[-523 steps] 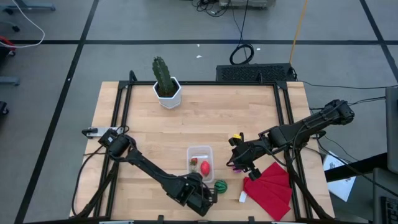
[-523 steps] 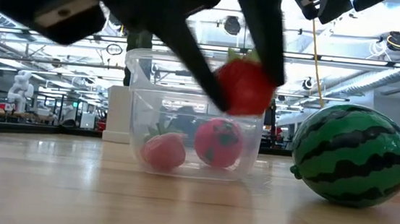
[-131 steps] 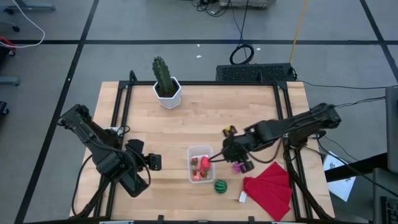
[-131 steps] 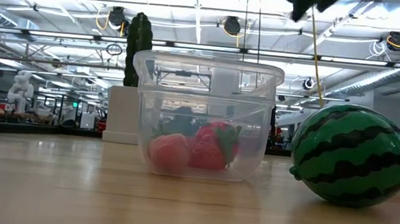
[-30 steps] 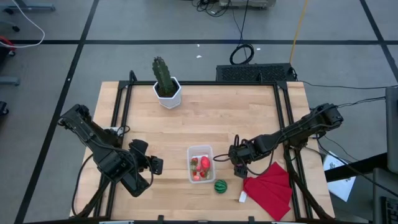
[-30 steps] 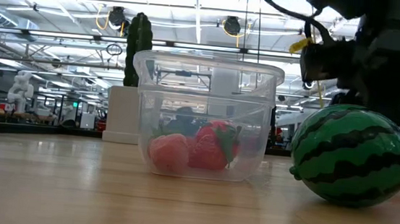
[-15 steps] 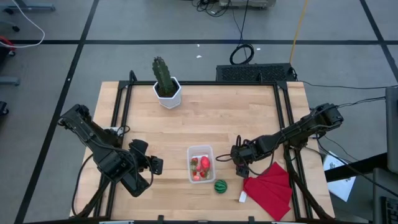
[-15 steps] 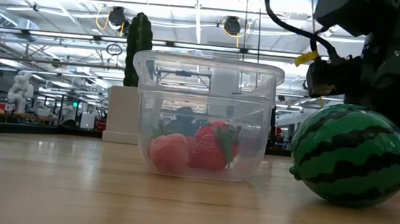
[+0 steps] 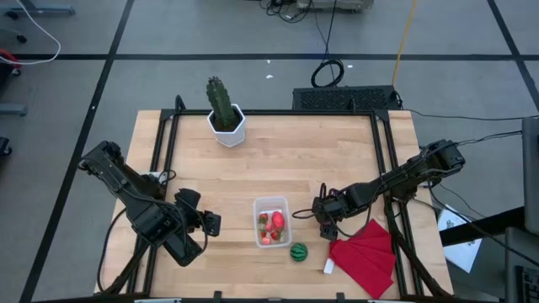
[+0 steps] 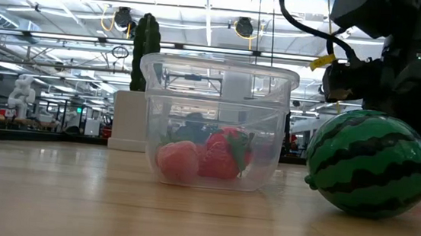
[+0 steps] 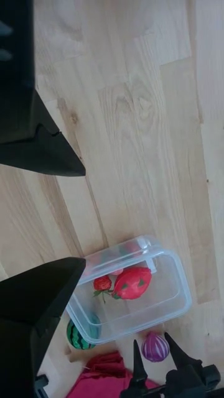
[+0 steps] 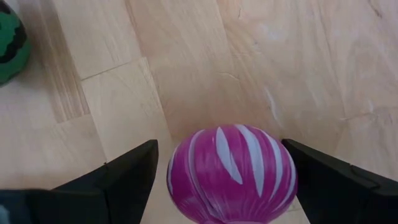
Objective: Pick and placing Produce into tupperware
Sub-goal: Put the onion into the transparent bin, then put the watermelon into the transparent bin
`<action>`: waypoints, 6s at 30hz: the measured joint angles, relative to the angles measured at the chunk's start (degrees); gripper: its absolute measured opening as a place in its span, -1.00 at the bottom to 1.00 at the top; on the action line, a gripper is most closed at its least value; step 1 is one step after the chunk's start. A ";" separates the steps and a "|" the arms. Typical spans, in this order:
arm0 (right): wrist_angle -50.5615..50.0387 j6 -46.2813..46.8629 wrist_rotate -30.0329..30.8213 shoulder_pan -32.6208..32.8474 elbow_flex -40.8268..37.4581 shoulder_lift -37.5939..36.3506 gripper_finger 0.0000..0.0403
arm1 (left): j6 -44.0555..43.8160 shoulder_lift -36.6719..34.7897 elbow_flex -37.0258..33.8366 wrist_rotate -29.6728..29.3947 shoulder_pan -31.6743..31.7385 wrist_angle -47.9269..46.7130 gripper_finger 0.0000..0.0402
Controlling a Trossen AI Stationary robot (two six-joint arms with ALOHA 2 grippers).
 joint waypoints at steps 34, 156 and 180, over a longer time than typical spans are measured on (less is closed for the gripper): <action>0.97 -0.04 -4.77 -2.08 0.20 0.00 0.22 | 0.00 0.00 0.00 -0.02 0.00 -0.04 0.14; -32.64 -42.62 13.90 -18.25 45.58 -17.21 0.38 | 47.46 4.89 -0.21 -7.28 6.18 44.30 0.14; -31.65 -45.20 13.85 -19.17 43.45 -23.89 0.38 | 58.52 37.36 31.83 13.70 9.46 52.76 0.14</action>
